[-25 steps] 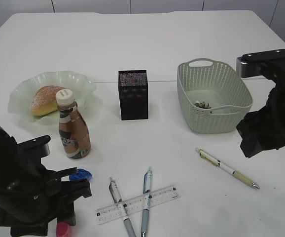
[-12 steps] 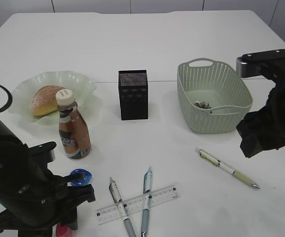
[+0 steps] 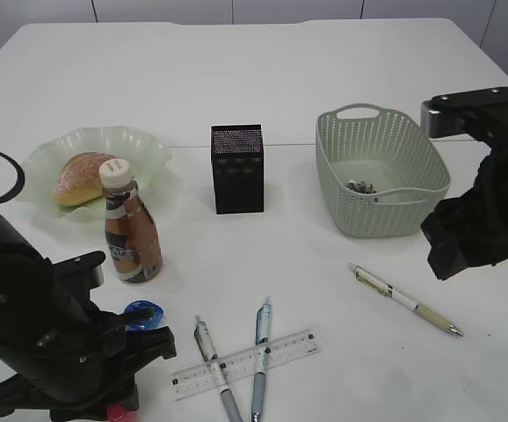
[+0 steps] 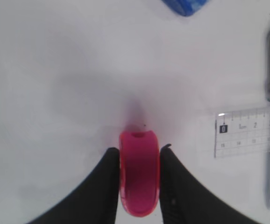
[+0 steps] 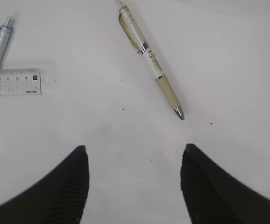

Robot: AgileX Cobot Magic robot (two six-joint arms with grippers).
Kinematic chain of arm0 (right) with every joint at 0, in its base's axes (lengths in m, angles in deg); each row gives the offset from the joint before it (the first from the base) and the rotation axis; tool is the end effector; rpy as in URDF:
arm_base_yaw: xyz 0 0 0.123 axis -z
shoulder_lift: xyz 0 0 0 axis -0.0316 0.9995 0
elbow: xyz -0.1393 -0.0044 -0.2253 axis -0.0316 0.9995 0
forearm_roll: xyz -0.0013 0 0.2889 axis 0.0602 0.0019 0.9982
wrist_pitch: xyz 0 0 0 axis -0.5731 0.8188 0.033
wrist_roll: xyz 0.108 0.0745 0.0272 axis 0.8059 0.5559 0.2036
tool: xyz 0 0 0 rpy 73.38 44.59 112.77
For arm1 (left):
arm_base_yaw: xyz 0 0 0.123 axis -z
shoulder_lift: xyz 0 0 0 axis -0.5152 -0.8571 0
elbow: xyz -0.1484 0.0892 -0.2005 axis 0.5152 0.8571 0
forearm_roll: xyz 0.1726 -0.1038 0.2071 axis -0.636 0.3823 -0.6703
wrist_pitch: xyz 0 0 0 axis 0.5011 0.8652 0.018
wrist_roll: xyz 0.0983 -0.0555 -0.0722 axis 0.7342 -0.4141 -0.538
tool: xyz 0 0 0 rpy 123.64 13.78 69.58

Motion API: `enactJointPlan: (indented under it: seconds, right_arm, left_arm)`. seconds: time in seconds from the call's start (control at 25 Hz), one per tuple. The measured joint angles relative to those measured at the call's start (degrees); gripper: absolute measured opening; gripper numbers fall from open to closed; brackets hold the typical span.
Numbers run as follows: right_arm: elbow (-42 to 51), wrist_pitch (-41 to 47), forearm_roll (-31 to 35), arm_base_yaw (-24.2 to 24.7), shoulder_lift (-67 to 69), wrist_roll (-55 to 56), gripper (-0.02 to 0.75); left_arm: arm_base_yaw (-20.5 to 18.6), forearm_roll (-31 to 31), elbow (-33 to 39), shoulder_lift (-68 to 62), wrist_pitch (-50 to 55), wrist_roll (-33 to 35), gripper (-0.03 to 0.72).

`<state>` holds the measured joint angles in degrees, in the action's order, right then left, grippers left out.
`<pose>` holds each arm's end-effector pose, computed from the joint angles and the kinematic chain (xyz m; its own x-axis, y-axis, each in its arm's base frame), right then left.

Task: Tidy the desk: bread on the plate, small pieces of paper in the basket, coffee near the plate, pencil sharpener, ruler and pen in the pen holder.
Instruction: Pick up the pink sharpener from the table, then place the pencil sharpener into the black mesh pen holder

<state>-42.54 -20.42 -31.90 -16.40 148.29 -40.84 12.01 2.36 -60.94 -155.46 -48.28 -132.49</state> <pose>0.2985 0.1009 0.1819 -0.9251 -0.2643 -0.2725 -0.2824 0.9589 0.0288 0.2118 -0.1992 0.0287 -0.9454 -0.3140 -0.0877 -0.2959 0.9393 -0.1735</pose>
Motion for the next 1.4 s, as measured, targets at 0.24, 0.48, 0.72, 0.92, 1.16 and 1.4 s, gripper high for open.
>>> enactJointPlan:
  seconds: [0.24,0.48,0.72,0.92,1.16,1.4]
  right_arm:
    - [0.0,0.0,0.0,0.0,0.0,0.0,0.457]
    - [0.0,0.0,-0.1,0.0,0.0,0.0,0.457]
    - [0.0,-0.1,-0.3,0.0,0.0,0.0,0.457]
    - [0.0,-0.1,-0.3,0.0,0.0,0.0,0.457]
    - [0.0,-0.2,-0.3,0.0,0.0,0.0,0.457]
    - [0.0,-0.2,-0.4,0.0,0.0,0.0,0.457]
  left_arm:
    - [0.0,0.0,0.0,0.0,-0.1,0.0,0.192]
    - [0.0,-0.4,0.0,1.1,-1.4,0.0,0.192]
    - [0.0,-2.7,0.0,9.0,-6.9,-0.1,0.192]
    - [-0.1,-7.7,0.0,13.0,-13.3,-0.2,0.192]
    - [-4.5,-11.8,0.0,13.9,-22.0,-0.2,0.192]
    - [-8.9,-19.8,-5.4,13.9,-22.2,-0.2,0.191]
